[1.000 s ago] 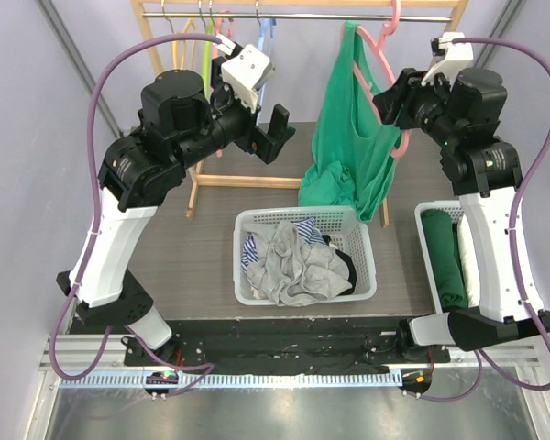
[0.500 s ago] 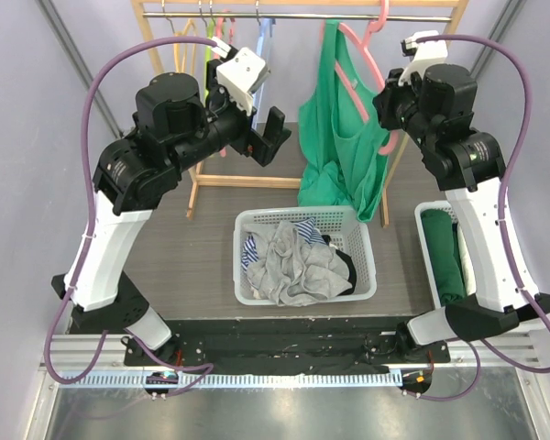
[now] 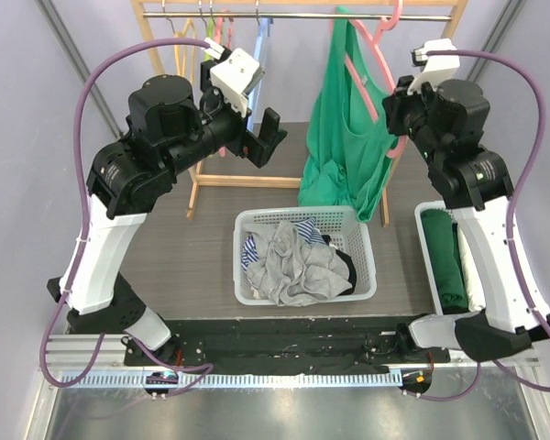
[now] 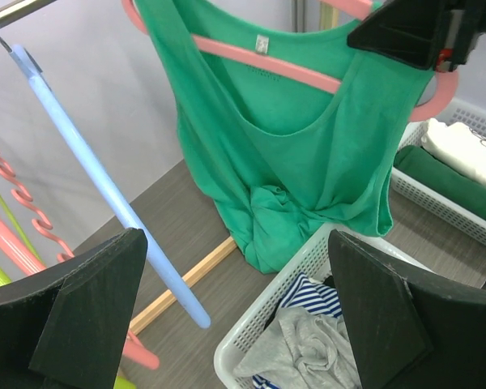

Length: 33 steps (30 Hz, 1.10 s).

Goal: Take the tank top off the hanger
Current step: Pick up the hanger from the clothesline.

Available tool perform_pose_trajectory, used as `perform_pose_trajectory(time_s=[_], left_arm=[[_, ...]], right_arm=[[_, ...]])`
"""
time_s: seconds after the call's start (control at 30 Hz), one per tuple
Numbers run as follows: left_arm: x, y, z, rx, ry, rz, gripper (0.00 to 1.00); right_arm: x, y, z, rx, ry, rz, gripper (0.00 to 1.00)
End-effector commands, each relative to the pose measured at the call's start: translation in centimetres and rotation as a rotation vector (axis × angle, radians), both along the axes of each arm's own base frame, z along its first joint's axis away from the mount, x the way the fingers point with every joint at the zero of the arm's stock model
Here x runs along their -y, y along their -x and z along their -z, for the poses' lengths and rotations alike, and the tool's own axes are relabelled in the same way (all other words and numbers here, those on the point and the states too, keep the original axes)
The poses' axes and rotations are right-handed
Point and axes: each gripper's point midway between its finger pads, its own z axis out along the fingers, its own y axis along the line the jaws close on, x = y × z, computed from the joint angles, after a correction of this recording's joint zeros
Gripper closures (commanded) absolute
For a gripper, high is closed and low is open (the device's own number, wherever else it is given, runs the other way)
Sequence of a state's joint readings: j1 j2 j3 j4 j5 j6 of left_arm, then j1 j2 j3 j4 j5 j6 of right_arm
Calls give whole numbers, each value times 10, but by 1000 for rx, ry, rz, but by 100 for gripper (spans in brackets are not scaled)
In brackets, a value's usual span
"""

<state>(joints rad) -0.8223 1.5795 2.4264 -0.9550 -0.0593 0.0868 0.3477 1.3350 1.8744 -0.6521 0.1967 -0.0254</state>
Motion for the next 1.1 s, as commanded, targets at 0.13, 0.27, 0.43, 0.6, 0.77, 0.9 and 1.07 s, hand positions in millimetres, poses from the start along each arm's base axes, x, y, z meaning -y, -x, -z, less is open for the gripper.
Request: perform_pose_trajectory(time_s=[0.13,0.27,0.43,0.6,0.77,0.9,1.07], left_arm=[[-16,8,-15,40,24,-19,0],[-21,8,-14,42,19,-31,0],[-23,9,-16,45,23,-28,0],[-20,13,-17,40,32,-5,0],[-17,15,-16,32,36,12,0],[-16,21,-21,37,53,40,0],[-12,39,-33,50,80,129,0]], right_arm=[[11,45,-120,533,-163,-27,99],[3,36,-109,457,-129,-54,99],[-13,55,-87,338,-133,-170,99],[-36,87,-37,150,-152,-337,99],[-33,123,-12,64,-127,-394,99],[-31,155,-35,138,-98,-460,99],[-26,184,-81,283,-36,-515,99]])
